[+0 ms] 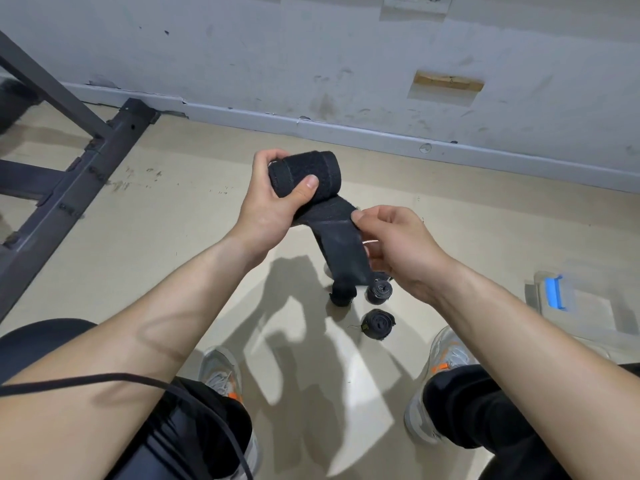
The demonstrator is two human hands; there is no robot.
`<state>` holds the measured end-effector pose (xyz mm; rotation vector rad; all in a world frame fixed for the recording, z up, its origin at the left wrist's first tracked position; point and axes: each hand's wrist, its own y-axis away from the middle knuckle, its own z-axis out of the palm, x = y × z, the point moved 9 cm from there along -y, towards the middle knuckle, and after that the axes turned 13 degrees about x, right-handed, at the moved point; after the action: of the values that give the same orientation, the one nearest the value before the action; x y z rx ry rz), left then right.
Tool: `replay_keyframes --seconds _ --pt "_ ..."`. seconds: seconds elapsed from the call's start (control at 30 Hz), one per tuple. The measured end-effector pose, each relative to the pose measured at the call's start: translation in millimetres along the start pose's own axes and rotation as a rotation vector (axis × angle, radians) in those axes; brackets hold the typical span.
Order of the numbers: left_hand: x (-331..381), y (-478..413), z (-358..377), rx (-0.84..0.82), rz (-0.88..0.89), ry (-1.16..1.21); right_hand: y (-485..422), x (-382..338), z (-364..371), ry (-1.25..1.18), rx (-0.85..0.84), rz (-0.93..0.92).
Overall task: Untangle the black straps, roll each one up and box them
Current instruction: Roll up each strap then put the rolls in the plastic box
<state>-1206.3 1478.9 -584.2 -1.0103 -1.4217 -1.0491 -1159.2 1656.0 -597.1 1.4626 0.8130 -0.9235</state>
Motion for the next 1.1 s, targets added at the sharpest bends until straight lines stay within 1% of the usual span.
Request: replay_keyframes --seconds 0.07,0.17,0.27,0.33,0.4,0.5,0.63,0.7,0.9,1.0,1.1 --pt "0 1 1 -0.032 -0.012 0.023 -3 -4 -6 -0.037 0.032 -0.032" --pt "-2 7 8 -0.093 -0.033 0.001 -4 -17 -6 -0.04 -0.031 -0.113" --pt "-6 8 8 -0.099 -0.063 0.0 -4 -22 -3 0.114 -0.114 -0.17" --pt "-7 5 7 -0.099 -0.081 0.011 -6 -23 -5 0.221 -0.133 -0.21" --pt "-9 3 5 -0.098 -0.109 0.033 -6 -25 -6 0.275 -0.15 -0.247" --pt "-11 3 5 -0.096 -0.161 0.063 -2 -32 -2 0.374 -0.174 -0.392" --pt "-13 7 8 -0.114 -0.2 0.064 2 -40 0 0.463 -0.133 -0.566" --pt "-15 11 12 -0.151 -0.21 0.059 1 -45 -1 0.462 -0.112 -0.631" --pt "-22 28 33 -0.328 -0.276 0.042 -3 -50 -11 0.403 -0.015 -0.7" --pt "-21 34 40 -0.386 -0.307 0.095 -4 -50 -14 0.371 0.029 -0.703" --pt "-21 38 44 -0.401 -0.369 0.198 -5 -51 -14 0.293 0.045 -0.682"
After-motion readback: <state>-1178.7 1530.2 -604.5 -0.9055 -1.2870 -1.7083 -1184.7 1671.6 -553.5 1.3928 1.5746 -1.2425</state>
